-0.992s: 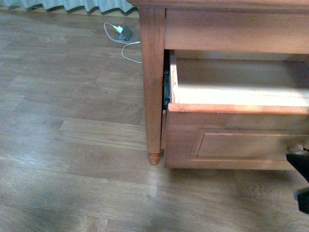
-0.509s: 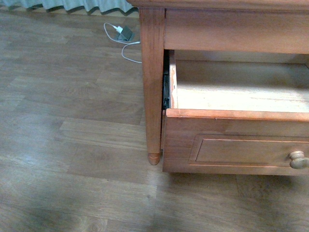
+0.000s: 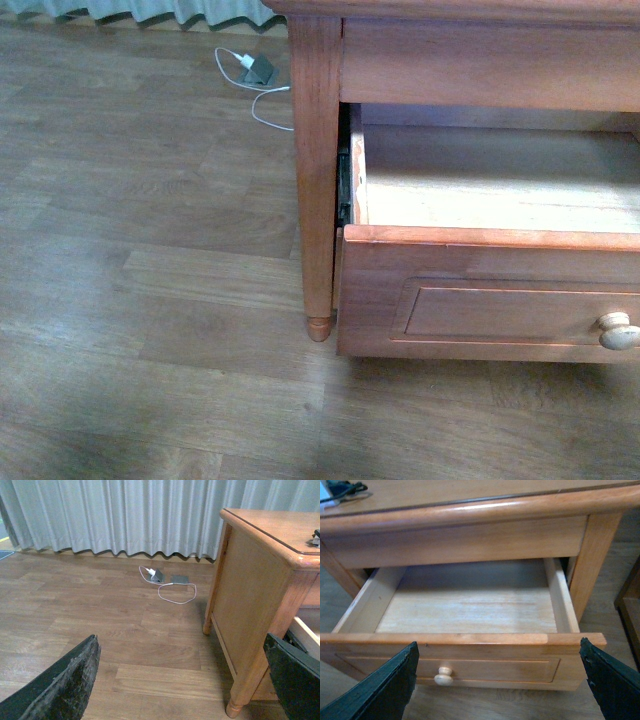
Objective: Put charger into drawer
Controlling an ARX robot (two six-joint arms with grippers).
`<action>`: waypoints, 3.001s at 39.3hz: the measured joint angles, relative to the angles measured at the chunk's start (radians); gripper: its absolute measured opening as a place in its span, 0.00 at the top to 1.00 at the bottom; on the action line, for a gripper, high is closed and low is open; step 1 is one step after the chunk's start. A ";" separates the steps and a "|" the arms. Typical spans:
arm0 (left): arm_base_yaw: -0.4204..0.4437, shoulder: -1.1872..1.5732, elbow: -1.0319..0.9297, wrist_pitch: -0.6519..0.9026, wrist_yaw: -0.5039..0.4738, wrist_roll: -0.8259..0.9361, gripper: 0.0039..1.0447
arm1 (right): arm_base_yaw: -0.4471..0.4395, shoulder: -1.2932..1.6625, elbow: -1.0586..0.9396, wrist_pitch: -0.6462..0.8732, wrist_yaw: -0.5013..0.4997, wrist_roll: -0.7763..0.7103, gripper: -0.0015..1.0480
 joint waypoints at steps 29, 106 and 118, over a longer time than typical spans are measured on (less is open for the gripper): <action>0.000 0.000 0.000 0.000 0.000 0.000 0.06 | 0.240 -0.233 -0.177 0.309 0.357 0.074 0.44; -0.328 1.481 0.860 0.435 0.193 0.049 0.06 | 0.245 -0.237 -0.177 0.308 0.365 0.079 0.09; -0.352 1.684 1.063 0.419 0.259 0.062 0.06 | 0.245 -0.237 -0.177 0.308 0.365 0.079 0.09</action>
